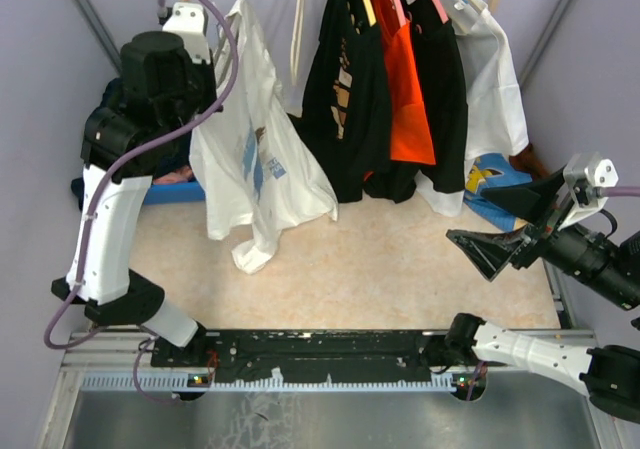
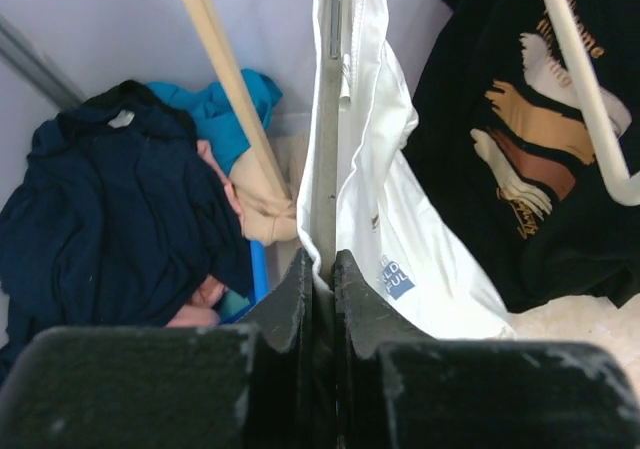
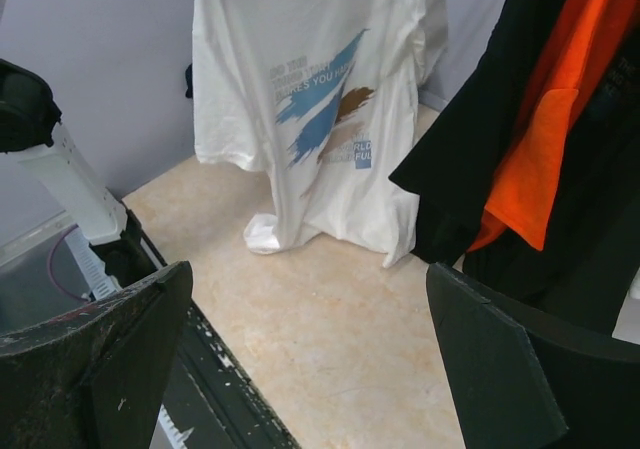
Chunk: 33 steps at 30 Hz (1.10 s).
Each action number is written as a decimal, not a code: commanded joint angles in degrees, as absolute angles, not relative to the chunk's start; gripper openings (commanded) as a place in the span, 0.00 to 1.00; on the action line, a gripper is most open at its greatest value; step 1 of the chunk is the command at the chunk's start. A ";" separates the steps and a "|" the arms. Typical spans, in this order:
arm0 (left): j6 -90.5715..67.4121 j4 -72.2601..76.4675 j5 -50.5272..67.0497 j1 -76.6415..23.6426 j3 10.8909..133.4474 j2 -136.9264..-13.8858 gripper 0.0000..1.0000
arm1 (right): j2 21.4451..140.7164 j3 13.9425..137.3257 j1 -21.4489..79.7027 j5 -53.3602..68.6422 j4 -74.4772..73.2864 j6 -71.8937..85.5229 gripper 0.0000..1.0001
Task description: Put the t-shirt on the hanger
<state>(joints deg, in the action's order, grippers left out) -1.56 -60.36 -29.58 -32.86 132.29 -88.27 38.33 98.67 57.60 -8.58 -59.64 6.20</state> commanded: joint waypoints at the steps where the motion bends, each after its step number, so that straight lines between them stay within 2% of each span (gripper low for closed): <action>1: 2.54 -53.58 -13.43 -27.43 138.72 -91.44 0.00 | 38.40 99.34 57.92 -9.68 -58.57 5.42 0.99; 14: 0.11 -47.09 13.30 -15.12 140.29 -94.31 0.00 | 39.38 97.92 57.99 -10.32 -58.39 4.42 0.99; 33: -8.55 -34.35 32.58 -5.36 141.81 -100.17 0.00 | 39.79 95.91 58.01 -10.42 -58.18 4.81 0.99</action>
